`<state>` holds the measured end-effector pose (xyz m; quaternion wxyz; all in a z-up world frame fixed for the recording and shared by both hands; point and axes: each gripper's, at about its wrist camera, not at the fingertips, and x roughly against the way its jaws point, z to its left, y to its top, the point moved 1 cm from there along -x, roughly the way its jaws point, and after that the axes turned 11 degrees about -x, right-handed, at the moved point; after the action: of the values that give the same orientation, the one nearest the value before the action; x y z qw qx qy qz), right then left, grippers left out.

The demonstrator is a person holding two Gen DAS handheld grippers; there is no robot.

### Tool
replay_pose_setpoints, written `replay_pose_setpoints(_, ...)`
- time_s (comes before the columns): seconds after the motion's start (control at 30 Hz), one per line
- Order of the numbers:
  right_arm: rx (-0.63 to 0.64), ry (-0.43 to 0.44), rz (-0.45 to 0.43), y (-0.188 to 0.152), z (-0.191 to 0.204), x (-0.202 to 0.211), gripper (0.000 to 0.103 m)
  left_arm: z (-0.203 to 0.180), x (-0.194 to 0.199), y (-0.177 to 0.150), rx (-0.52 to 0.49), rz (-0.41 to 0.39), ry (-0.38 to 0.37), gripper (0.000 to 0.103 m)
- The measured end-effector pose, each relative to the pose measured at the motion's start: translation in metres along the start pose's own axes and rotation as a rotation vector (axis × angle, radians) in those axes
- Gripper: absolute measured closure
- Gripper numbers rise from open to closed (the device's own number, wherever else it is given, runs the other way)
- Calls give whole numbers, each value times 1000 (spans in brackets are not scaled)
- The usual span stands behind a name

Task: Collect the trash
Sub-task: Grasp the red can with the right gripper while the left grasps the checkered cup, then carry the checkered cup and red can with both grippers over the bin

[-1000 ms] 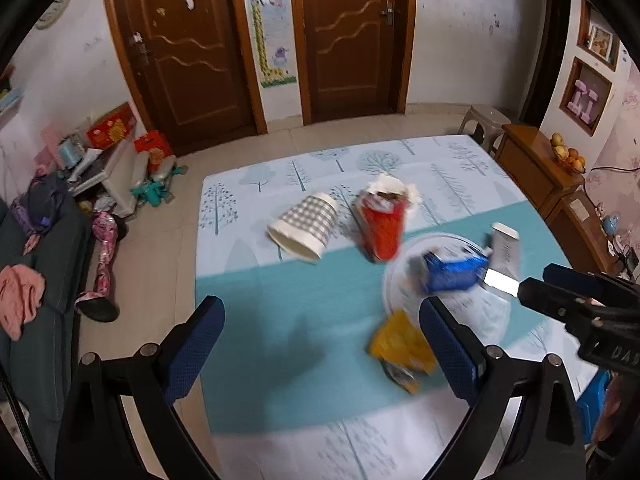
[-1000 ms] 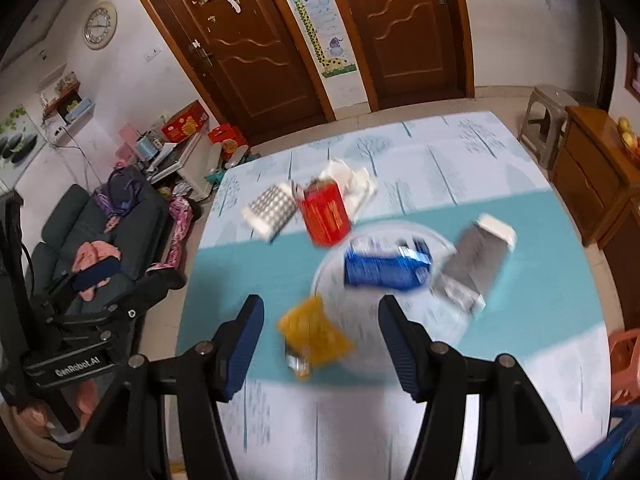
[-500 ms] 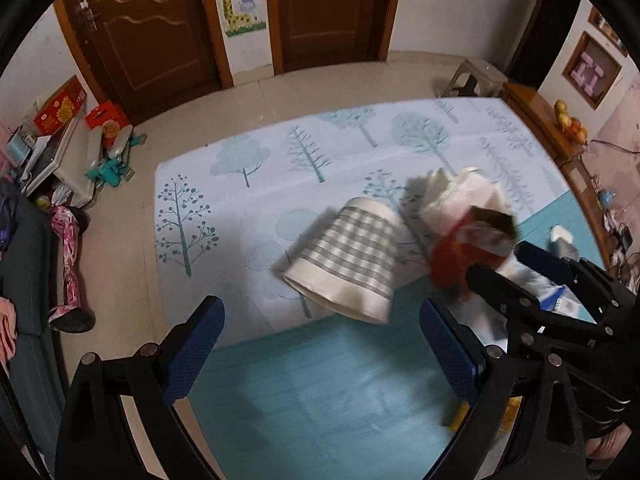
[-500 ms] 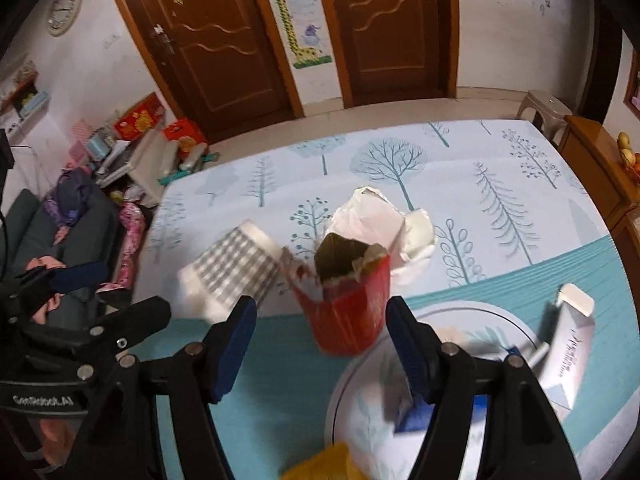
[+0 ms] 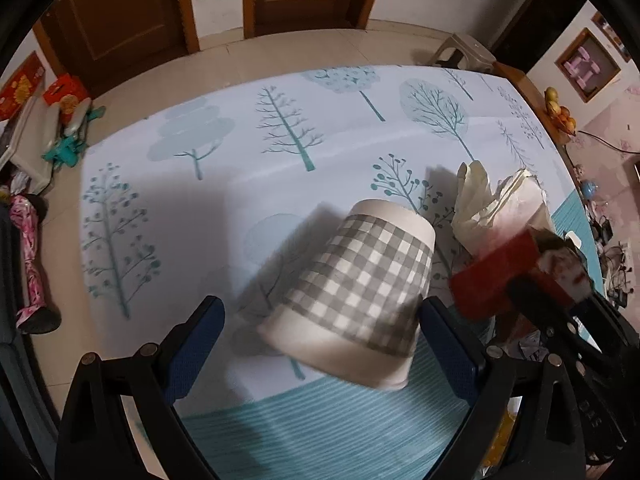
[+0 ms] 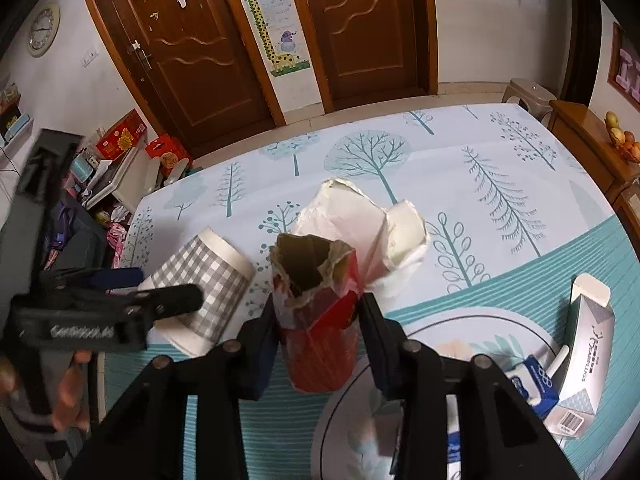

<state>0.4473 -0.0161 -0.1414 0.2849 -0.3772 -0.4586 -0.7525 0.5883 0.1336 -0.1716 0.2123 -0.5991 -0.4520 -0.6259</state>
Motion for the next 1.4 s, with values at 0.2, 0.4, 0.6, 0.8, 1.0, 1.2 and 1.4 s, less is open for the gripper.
replay_pose_setpoints(0.2,-31,33,24,-9,-9,10,68,-7,-20,4,10,39,-72,48)
replay_pose_setpoints(0.4,-59,68,37,-19,-16,23,69,-28,-7,-1,-3,-27,-57,65)
replay_pose_setpoints(0.6,-103,112,23,-28,-29,51,70,-66,30,-22,-44,-80,-52,65)
replay_pose_setpoints(0.8,-134,145,4,-42,-50,92,70,-113,76,-55,-65,-139,-31,65)
replay_pose_setpoints(1.0,-151,192,-31,-62,-79,147,71,-164,125,-103,-28,-207,-9,65)
replay_pose_setpoints(1.2,-145,230,-69,-90,-116,205,71,-232,151,-159,-14,-222,7,65)
replay_pose_setpoints(1.4,-131,276,-97,-133,-172,267,71,-319,171,-212,-16,-251,28,65)
